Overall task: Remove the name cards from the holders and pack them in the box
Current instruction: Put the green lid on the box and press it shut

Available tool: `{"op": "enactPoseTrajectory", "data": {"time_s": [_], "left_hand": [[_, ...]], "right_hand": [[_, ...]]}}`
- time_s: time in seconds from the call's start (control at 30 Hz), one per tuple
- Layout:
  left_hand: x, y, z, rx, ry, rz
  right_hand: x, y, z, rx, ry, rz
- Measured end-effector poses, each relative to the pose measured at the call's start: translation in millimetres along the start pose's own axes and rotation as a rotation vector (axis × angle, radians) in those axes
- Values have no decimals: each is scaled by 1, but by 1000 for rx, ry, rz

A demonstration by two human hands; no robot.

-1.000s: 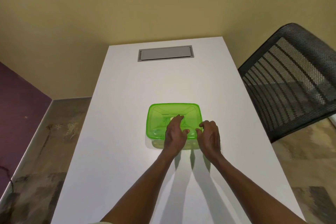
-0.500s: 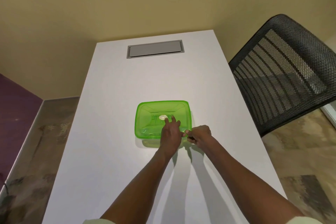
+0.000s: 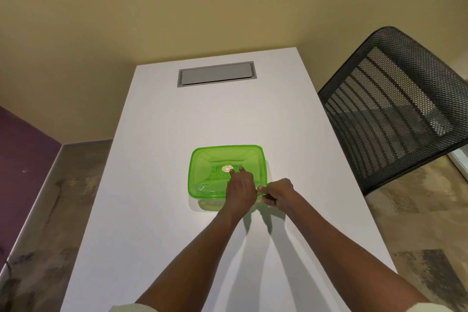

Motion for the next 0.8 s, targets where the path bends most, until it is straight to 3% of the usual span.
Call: {"op": "enactPoseTrajectory", "data": {"time_s": [0.13,0.27,0.5,0.8], "left_hand": [[5,-21,-7,-144,-34,107],[1,-34,-24,-210,34,100],[6,-40,-62,-130,20,87],[9,-26,-78,19,-64,166]], "right_hand": [[10,5,-6,124,53,-30],[49,0,-18,60,-109,64],[109,5,-42,-38,-308,288],[133,26,-61,-10,-299,361]]}}
Point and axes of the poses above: each hand's wrist, its own z-axis away from the middle knuckle, its own y-axis out of the palm, x = y × z, the point moved 9 cm from there along -z, towards the middle knuckle, and after that the axes turned 7 degrees about -z, right-handed, at the moved point
